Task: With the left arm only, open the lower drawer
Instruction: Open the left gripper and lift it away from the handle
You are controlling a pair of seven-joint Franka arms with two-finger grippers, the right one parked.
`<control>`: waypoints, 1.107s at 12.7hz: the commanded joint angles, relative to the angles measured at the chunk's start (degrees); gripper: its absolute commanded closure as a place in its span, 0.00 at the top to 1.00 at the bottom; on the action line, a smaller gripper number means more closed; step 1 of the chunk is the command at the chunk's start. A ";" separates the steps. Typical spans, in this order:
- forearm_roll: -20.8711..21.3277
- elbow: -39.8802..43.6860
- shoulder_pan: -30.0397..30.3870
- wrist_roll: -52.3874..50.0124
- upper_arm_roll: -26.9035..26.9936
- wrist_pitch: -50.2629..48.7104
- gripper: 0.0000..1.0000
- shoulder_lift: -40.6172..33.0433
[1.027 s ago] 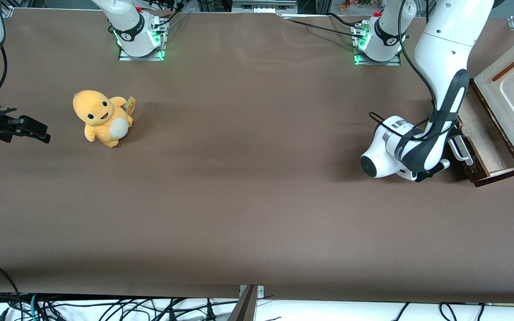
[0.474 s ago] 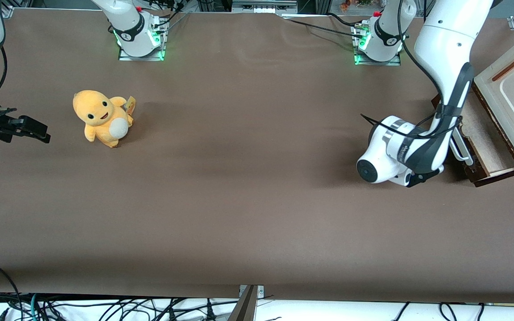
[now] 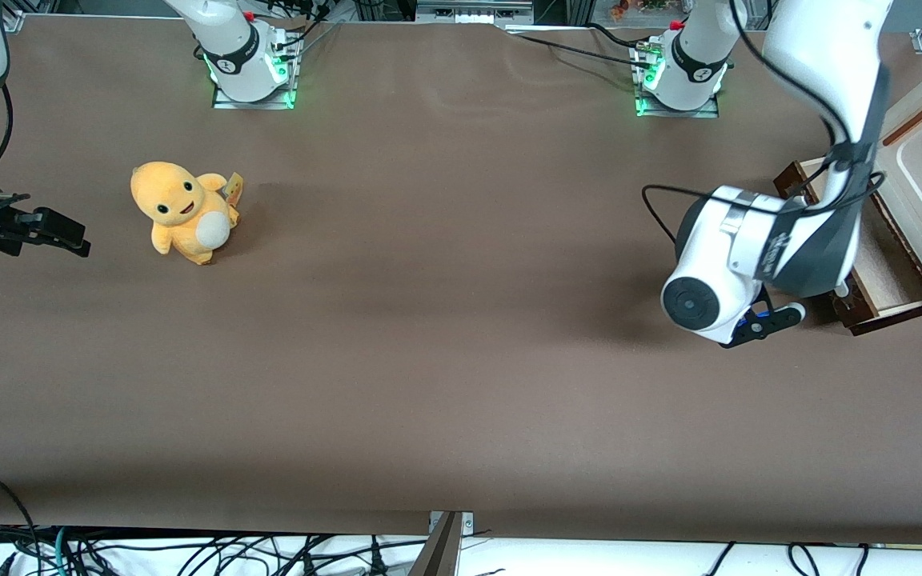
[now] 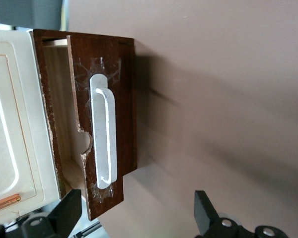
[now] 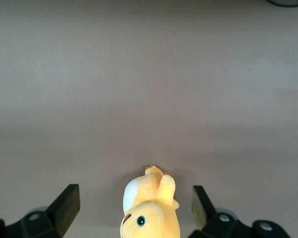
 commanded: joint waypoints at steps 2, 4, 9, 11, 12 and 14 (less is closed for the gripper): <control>-7.86 5.39 0.89 12.85 0.18 -0.67 1.00 -4.92; -11.84 7.77 2.83 18.23 0.27 -0.49 1.00 -6.95; -15.88 13.57 3.80 22.12 0.53 -0.84 1.00 -7.22; -15.89 13.67 3.89 22.38 0.27 -0.84 1.00 -7.39; -16.06 13.75 4.06 23.86 0.09 -0.84 1.00 -7.39; -18.16 16.98 4.68 29.38 0.79 -1.02 1.00 -7.04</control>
